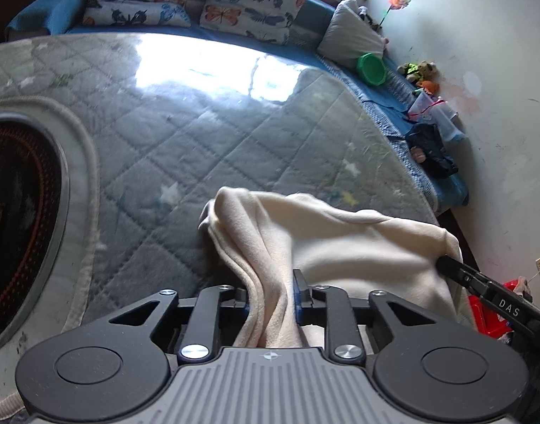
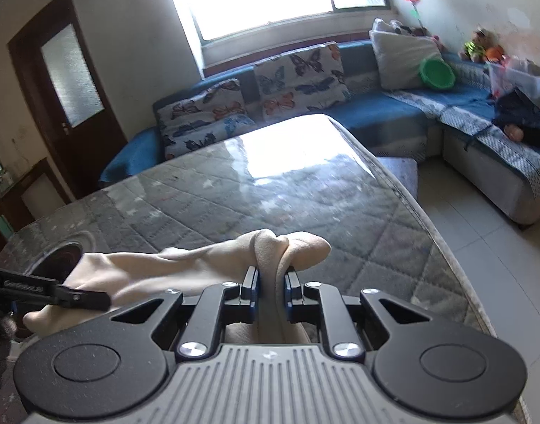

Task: Fold clothes
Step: 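Carry the held sweatshirt bundle with both grippers across the table, then lower the sweatshirt bundle onto the table and open both grippers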

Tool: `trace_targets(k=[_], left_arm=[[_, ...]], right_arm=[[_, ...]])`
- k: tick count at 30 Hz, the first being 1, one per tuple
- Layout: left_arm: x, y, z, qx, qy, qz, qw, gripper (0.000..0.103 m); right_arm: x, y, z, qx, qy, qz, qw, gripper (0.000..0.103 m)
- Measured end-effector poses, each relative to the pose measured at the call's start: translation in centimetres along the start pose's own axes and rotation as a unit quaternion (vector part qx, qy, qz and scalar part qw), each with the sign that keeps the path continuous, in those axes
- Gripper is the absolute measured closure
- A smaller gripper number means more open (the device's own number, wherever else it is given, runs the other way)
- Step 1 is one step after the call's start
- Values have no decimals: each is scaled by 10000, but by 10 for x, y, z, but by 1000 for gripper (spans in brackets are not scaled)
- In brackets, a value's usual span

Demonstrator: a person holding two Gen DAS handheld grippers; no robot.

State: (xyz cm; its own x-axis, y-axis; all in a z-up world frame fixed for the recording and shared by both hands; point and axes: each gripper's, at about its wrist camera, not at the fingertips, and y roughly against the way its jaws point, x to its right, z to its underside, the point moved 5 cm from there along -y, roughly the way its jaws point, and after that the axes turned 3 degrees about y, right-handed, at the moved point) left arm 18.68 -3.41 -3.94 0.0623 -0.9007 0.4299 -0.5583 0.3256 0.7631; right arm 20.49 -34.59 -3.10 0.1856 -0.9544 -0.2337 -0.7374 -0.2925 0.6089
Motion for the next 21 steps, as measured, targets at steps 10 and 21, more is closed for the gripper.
trace_targets(k=[10,21], left_arm=[[-10,2,-1,33,-87,-184,9998,58],[-17,1,-31,319,107,-339,9989,52]], right_arm=[[16,-13,11,-214,-81,330,9992,79],[-27,-32,-8,-26,431,85,9990,60]])
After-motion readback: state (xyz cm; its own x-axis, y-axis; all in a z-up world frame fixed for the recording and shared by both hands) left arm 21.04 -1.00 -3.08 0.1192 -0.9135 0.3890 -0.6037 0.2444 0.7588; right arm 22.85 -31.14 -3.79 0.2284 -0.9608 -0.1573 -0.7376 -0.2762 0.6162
